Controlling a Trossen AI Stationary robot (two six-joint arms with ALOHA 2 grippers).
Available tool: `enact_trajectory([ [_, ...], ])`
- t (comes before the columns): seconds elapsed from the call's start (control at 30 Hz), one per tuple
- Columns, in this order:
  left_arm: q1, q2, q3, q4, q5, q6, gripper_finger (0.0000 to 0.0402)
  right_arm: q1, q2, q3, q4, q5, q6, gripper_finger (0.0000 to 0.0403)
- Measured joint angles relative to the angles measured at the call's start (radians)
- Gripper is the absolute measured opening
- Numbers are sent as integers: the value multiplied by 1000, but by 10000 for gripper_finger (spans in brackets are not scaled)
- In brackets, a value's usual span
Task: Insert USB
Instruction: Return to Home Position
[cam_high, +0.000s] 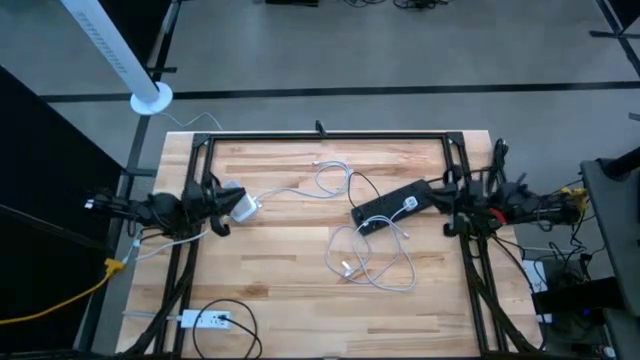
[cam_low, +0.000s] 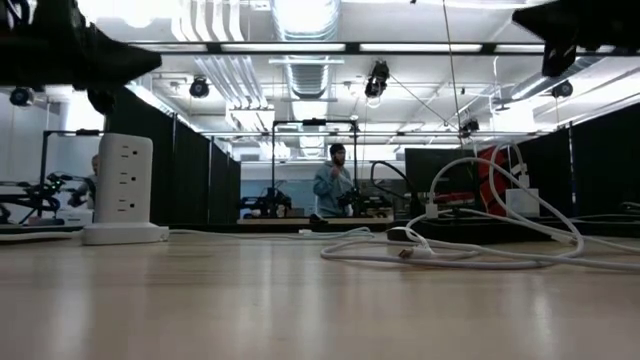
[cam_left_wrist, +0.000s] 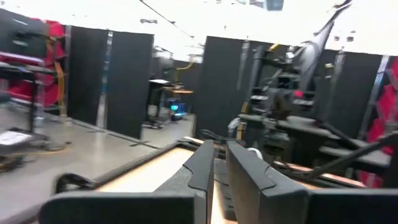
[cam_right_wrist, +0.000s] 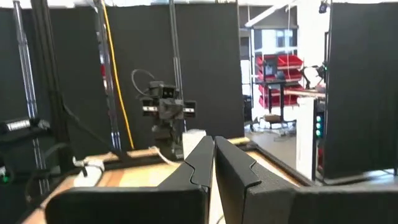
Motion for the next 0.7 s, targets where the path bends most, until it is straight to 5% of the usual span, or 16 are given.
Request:
enact_trajectory([
  [0.43, 45, 0, -1, -56, 117, -34, 22, -7, 0, -113, 44, -81, 2, 0],
  [0.6, 134, 0, -1, -112, 345, -137, 22, -51, 0, -127, -2, -142, 3, 0],
  [0.7, 174, 0, -1, -162, 386, -173, 22, -79, -1, -128, -36, -161, -14, 0],
])
